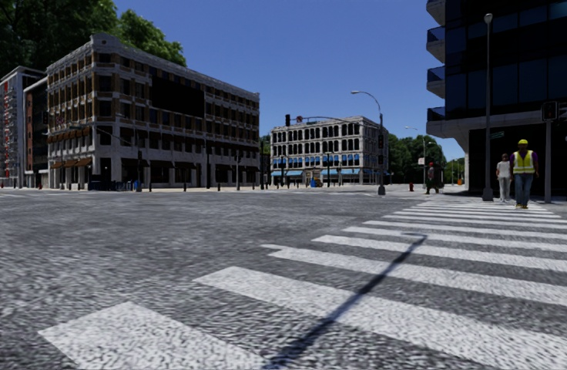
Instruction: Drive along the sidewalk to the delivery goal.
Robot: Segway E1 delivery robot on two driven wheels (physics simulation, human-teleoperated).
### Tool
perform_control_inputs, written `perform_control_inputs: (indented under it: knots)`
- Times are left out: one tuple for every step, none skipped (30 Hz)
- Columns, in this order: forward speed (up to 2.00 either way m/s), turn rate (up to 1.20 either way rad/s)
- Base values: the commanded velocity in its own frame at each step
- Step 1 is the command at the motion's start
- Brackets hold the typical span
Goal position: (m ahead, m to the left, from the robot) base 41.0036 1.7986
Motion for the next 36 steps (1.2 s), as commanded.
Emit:
perform_control_inputs:
  knots:
    - [0.97, -0.22]
    - [0.97, -0.22]
    - [0.97, -0.22]
    - [0.97, -0.22]
    - [0.97, -0.23]
    - [0.97, -0.23]
    - [0.97, -0.23]
    - [0.97, -0.23]
    - [0.97, -0.23]
    - [0.97, -0.23]
    - [0.97, -0.23]
    - [0.97, -0.23]
    - [0.97, -0.24]
    - [0.97, -0.25]
    - [0.97, -0.28]
    - [0.97, -0.28]
    - [0.97, -0.32]
    - [0.97, -0.34]
    - [0.97, -0.39]
    - [0.97, -0.39]
    - [0.97, -0.41]
    - [0.97, -0.42]
    - [1.03, -0.42]
    - [1.23, -0.42]
    - [1.23, -0.42]
    - [1.65, -0.42]
    - [1.83, -0.42]
    - [1.83, -0.42]
    - [1.88, -0.42]
    - [2.0, -0.42]
    - [2.0, -0.42]
    - [2.0, -0.42]
    - [2.0, -0.42]
    - [2.0, -0.42]
    - [2.0, -0.42]
    - [2.0, -0.42]
